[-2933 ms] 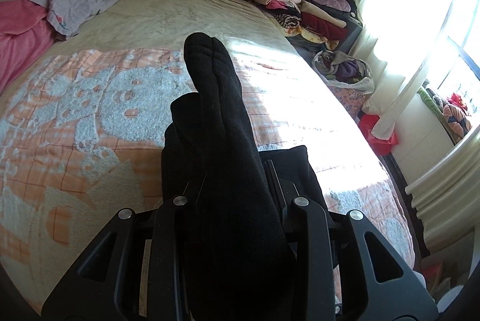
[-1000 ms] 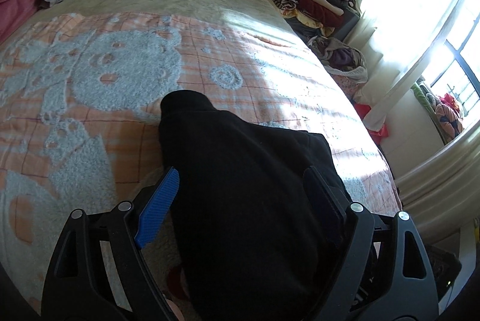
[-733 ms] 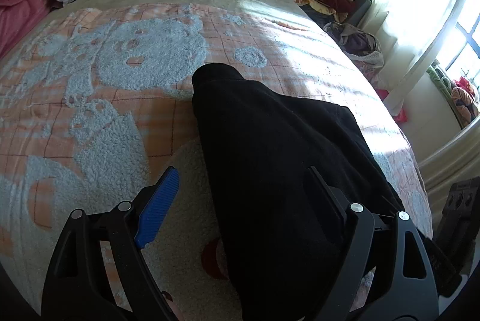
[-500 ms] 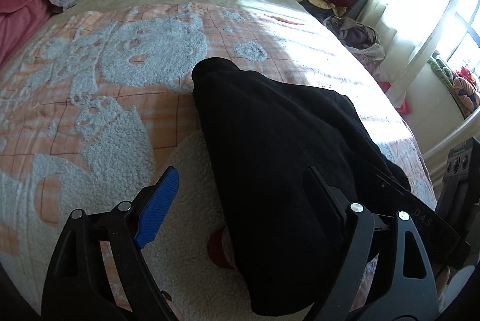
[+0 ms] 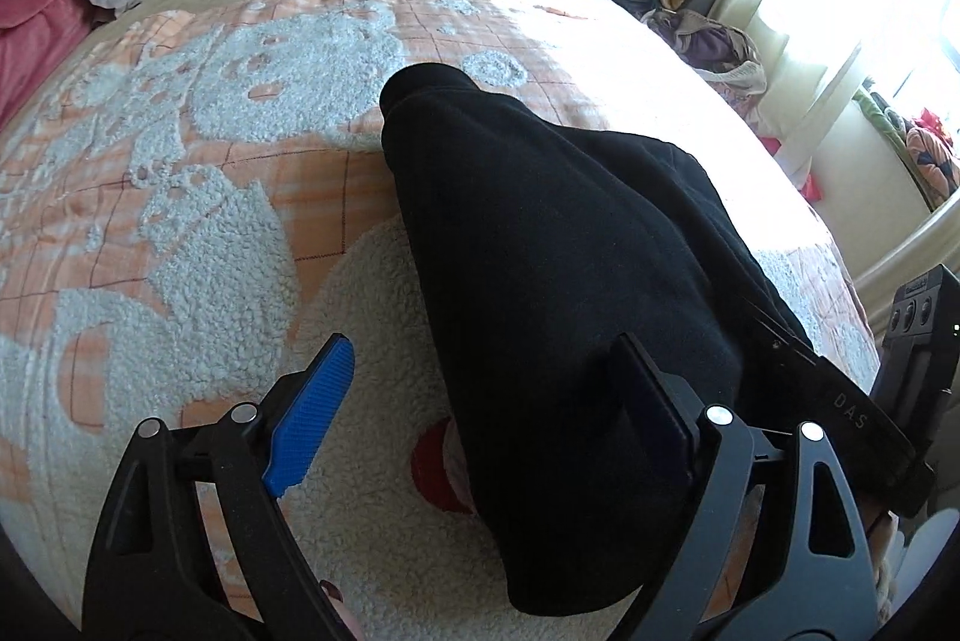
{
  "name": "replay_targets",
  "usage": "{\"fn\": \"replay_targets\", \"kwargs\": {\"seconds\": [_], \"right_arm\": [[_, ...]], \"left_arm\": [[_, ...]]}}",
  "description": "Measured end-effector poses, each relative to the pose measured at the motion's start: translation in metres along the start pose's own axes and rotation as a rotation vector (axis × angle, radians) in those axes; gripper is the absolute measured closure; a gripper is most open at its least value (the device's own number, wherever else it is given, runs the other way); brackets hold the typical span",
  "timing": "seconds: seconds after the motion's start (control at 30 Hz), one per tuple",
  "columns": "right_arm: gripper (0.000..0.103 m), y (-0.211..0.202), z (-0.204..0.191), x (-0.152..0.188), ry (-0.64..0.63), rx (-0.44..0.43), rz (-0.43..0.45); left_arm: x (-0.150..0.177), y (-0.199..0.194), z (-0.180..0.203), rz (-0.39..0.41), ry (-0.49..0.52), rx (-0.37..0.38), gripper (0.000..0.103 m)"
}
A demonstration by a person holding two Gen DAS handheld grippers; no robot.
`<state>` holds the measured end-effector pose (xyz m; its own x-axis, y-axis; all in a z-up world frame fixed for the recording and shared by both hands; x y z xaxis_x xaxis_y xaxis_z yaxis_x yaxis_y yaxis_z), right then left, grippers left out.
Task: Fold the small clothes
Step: 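Open the left tool to lay the end down while the right tool presses the fold, then open the right tool and withdraw both tools from the folded bundle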
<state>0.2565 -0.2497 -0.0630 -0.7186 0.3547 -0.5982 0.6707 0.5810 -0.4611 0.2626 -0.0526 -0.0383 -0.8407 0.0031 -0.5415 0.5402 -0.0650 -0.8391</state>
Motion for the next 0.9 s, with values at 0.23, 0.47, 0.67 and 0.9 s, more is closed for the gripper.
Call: {"fn": "replay_targets", "kwargs": {"seconds": [0.23,0.47,0.67,0.9], "right_arm": [[0.040,-0.021,-0.021,0.010,-0.098,0.180,0.041],[0.017,-0.068,-0.055,0.028,-0.219,0.226,0.107],[0.005,-0.105,-0.088,0.046,-0.316,0.245,0.170],[0.005,-0.126,-0.111,0.070,-0.357,0.243,0.196]], "left_arm": [[0.006,-0.010,-0.007,0.014,-0.004,0.003,0.023],[0.013,-0.043,-0.017,0.080,-0.015,-0.009,0.019],[0.028,-0.083,-0.023,0.166,-0.003,-0.014,0.010],[0.071,-0.102,-0.029,0.205,0.018,-0.020,0.010]]}}
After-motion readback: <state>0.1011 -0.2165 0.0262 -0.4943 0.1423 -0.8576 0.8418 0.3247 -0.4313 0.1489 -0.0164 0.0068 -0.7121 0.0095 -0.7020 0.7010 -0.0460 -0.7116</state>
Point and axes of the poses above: each gripper's, at about its wrist camera, not at the fingertips, and y roughly the way its jaws point, z to its right, x to its underside, the point moved 2 cm from there along y, roughly the way its jaws point, and after that the axes turned 12 degrees about -x, right-handed, at the moved point
